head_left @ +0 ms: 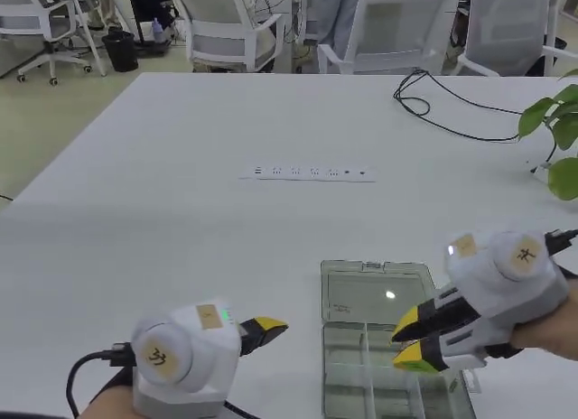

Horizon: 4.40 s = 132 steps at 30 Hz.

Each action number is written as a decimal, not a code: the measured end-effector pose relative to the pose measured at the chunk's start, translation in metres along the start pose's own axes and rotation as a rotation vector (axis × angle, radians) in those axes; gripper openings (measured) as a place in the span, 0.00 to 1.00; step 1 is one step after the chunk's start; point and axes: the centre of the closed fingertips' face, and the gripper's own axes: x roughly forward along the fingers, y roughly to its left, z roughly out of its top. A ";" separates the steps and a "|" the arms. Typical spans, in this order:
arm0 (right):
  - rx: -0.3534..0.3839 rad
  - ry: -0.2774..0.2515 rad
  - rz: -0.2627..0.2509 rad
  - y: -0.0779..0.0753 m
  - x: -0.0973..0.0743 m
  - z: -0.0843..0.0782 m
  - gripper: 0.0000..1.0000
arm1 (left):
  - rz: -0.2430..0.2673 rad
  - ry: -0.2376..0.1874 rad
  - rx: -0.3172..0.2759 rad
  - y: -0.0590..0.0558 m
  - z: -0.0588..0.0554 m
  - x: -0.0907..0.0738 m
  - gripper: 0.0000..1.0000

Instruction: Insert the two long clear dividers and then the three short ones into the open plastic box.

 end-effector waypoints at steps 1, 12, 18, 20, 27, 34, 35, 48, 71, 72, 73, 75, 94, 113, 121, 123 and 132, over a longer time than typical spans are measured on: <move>0.006 -0.005 -0.006 -0.001 -0.004 -0.001 0.23 | 0.001 0.001 0.001 0.000 0.000 0.000 1.00; 0.051 0.032 -0.075 -0.005 -0.061 -0.049 0.33 | 0.007 0.001 0.004 0.002 0.001 -0.004 1.00; 0.084 0.079 -0.101 -0.002 -0.081 -0.080 0.38 | 0.009 0.002 0.006 0.002 0.003 -0.005 1.00; 0.083 0.104 -0.109 -0.001 -0.087 -0.092 0.39 | 0.010 -0.002 0.002 0.002 0.003 -0.005 1.00; 0.088 0.191 -0.106 0.002 -0.098 -0.131 0.45 | 0.018 -0.005 -0.003 0.004 0.005 -0.006 1.00; 0.056 0.272 -0.094 0.002 -0.103 -0.158 0.52 | 0.020 -0.007 -0.004 0.004 0.007 -0.006 1.00; 0.047 0.279 -0.093 0.002 -0.104 -0.159 0.52 | 0.020 -0.006 -0.002 0.004 0.007 -0.006 1.00; -0.079 0.463 -0.045 0.001 -0.102 -0.203 0.57 | 0.021 -0.001 -0.009 0.006 0.006 -0.006 1.00; -0.142 0.577 -0.021 -0.010 -0.097 -0.237 0.46 | 0.016 0.001 -0.022 0.007 0.003 -0.007 1.00; -0.140 0.576 -0.022 -0.010 -0.097 -0.237 0.45 | 0.016 0.001 -0.021 0.007 0.003 -0.006 1.00; -0.139 0.575 -0.023 -0.010 -0.097 -0.237 0.45 | 0.016 0.002 -0.020 0.007 0.003 -0.006 1.00; -0.134 0.574 -0.025 -0.011 -0.097 -0.237 0.43 | 0.014 0.001 -0.020 0.006 0.003 -0.006 1.00; -0.140 0.568 -0.060 -0.014 -0.100 -0.233 0.33 | 0.020 0.001 -0.020 0.007 0.002 -0.009 1.00; -0.194 0.382 -0.205 -0.016 -0.109 -0.134 0.33 | 0.041 -0.058 -0.045 0.013 0.023 -0.011 1.00; -0.205 0.301 -0.253 -0.011 -0.112 -0.083 0.33 | 0.041 -0.144 -0.135 0.013 0.054 -0.010 0.95; -0.221 0.289 -0.259 -0.008 -0.111 -0.071 0.33 | 0.040 -0.181 -0.169 0.014 0.064 -0.009 0.94; -0.242 0.240 -0.271 0.003 -0.104 -0.040 0.33 | 0.001 -0.243 -0.291 0.006 0.088 -0.001 0.87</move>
